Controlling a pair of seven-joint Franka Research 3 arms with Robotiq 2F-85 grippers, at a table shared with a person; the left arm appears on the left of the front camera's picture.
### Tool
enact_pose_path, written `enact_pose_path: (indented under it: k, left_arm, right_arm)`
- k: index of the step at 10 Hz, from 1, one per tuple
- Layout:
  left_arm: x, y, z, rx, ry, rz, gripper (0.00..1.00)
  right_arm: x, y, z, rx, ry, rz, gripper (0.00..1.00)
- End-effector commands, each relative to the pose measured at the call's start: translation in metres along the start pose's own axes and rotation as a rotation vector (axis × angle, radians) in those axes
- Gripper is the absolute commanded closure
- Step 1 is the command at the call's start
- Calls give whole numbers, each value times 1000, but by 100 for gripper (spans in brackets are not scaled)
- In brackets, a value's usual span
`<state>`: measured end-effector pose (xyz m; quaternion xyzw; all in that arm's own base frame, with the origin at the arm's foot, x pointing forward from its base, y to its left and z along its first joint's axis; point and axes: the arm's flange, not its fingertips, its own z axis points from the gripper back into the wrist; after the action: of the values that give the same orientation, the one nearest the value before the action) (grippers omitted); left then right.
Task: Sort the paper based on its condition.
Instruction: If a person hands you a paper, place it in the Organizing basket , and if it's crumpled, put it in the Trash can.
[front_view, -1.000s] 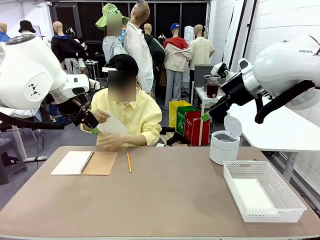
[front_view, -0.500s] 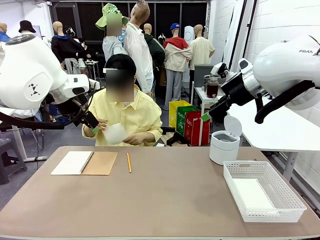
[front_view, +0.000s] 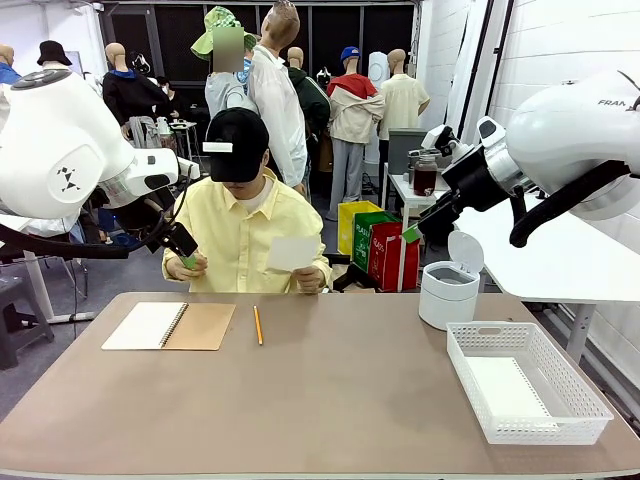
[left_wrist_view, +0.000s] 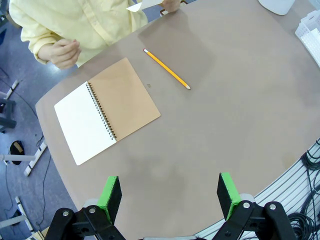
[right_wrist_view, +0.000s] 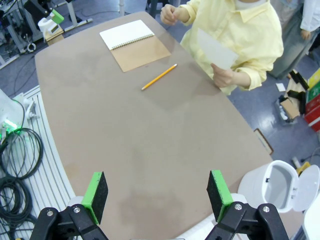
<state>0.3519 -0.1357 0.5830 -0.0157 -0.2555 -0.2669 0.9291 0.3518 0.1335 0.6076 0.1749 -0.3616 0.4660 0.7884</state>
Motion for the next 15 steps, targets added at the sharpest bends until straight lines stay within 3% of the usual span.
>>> enact_pose_path:
  k: [1,15]
  left_arm:
    - [0,1,0,-2,-6,0,0]
    - [0,1,0,-2,-6,0,0]
  right_arm:
    - [-1,0,-1,5,7,8,0]
    - [-1,0,-1,5,7,8,0]
